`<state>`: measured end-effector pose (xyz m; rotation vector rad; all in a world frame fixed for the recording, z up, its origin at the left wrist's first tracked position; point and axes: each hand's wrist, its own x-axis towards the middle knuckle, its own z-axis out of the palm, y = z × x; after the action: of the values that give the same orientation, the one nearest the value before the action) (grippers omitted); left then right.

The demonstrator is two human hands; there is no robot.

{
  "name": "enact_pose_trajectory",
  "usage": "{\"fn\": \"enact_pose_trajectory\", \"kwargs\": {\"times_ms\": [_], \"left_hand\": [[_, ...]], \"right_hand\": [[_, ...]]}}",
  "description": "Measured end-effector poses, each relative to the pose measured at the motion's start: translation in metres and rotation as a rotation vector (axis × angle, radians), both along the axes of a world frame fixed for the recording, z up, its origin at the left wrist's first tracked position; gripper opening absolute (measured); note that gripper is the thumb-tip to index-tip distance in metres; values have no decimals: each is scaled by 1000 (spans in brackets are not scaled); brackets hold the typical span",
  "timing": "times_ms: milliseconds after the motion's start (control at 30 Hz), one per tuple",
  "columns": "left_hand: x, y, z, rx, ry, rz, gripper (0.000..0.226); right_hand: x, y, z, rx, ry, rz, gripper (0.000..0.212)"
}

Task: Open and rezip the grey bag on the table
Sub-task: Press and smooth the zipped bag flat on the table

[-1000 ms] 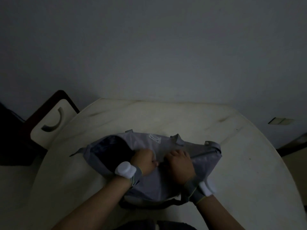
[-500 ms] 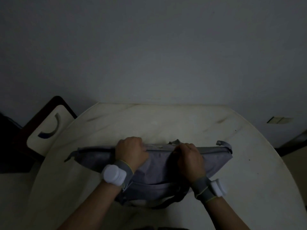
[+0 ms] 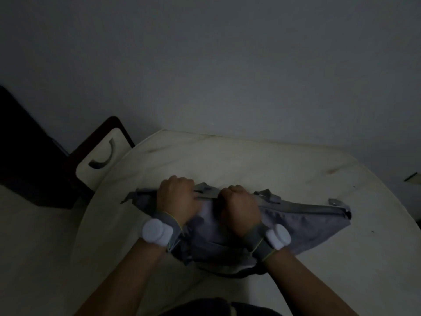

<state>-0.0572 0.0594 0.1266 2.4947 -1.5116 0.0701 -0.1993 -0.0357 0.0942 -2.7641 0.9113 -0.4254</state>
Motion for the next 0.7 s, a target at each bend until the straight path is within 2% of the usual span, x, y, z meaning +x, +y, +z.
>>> {"fn": "enact_pose_trajectory", "kwargs": {"times_ms": [133, 267, 333, 433, 567, 633, 700], "left_hand": [[67, 32, 2, 2, -164, 176, 30], [114, 51, 0, -65, -62, 284, 49], [109, 47, 5, -17, -50, 305, 44], [87, 39, 10, 107, -94, 318, 26], [57, 28, 3, 38, -82, 232, 20], [35, 18, -8, -19, 12, 60, 30], [4, 11, -23, 9, 153, -139, 41]], "right_hand": [[-7, -22, 1, 45, -30, -60, 5], [6, -33, 12, 40, -6, -71, 9], [6, -35, 13, 43, 0, -85, 11], [-13, -44, 9, 149, 68, -147, 22], [-70, -63, 7, 242, 245, -241, 41], [-105, -74, 13, 321, 428, -196, 49], [-137, -79, 18, 380, 554, -174, 47]]}}
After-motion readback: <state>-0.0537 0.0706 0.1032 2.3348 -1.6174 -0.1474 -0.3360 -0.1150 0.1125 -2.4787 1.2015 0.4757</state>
